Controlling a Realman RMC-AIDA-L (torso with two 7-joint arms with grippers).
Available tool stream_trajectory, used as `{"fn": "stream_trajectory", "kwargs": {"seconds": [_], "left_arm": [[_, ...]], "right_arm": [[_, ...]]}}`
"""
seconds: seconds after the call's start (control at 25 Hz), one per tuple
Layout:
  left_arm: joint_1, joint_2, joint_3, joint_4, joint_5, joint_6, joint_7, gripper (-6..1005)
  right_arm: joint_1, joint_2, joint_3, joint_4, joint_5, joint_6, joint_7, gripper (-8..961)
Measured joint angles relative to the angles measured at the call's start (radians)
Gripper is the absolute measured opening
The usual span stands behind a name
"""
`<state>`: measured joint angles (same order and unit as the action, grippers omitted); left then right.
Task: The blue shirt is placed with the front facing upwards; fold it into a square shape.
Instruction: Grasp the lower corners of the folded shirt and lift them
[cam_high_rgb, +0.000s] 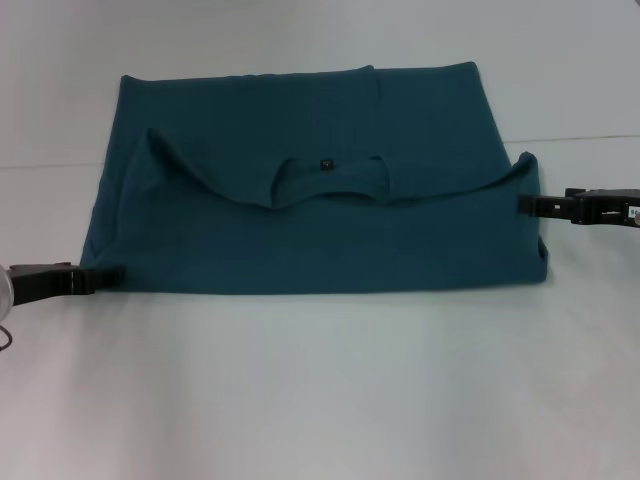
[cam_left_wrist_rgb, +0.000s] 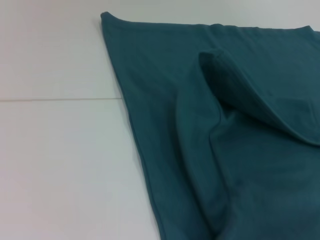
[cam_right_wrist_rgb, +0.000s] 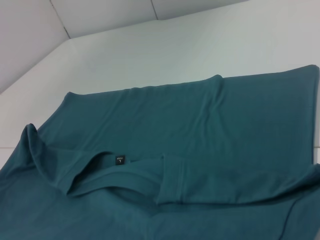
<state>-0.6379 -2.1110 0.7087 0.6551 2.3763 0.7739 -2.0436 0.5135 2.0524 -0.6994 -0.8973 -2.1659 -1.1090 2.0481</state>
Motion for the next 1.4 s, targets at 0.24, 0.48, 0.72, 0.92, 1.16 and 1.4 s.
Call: {"fn": "stream_trajectory", "kwargs": {"seconds": [0.24,0.48,0.72,0.92,1.16,1.4], "left_arm": [[0.002,-0.001,0.000,0.000,-0.001,0.004,-0.023,844],[0.003,-0.001,0.000,-0.004,-0.003,0.006,-0.041,840],[0.001,-0.001,0.001,-0.007,-0.004,0.007,-0.047,827],[0.000,-0.001,0.007,-0.008,-0.003,0.007,-0.047,808],[0.000,-0.002,0.009,-0.010,-0.001,0.008,-0.045,733],[0.003,-0.003,0.004,-0.011,0.000,0.002,-0.041,590]], "right_arm": [[0.000,0.000,0.000,0.000,-0.003,0.010,0.000,931],[0.002,0.003,0.000,0.000,-0.025,0.025,0.000,931],[0.003,0.004,0.000,0.000,-0.029,0.031,0.000,930],[0.003,0.005,0.000,0.000,-0.029,0.032,0.000,930],[0.003,0.006,0.000,0.000,-0.029,0.036,0.000,928],[0.003,0.006,0.000,0.001,-0.029,0.036,0.000,928]]}}
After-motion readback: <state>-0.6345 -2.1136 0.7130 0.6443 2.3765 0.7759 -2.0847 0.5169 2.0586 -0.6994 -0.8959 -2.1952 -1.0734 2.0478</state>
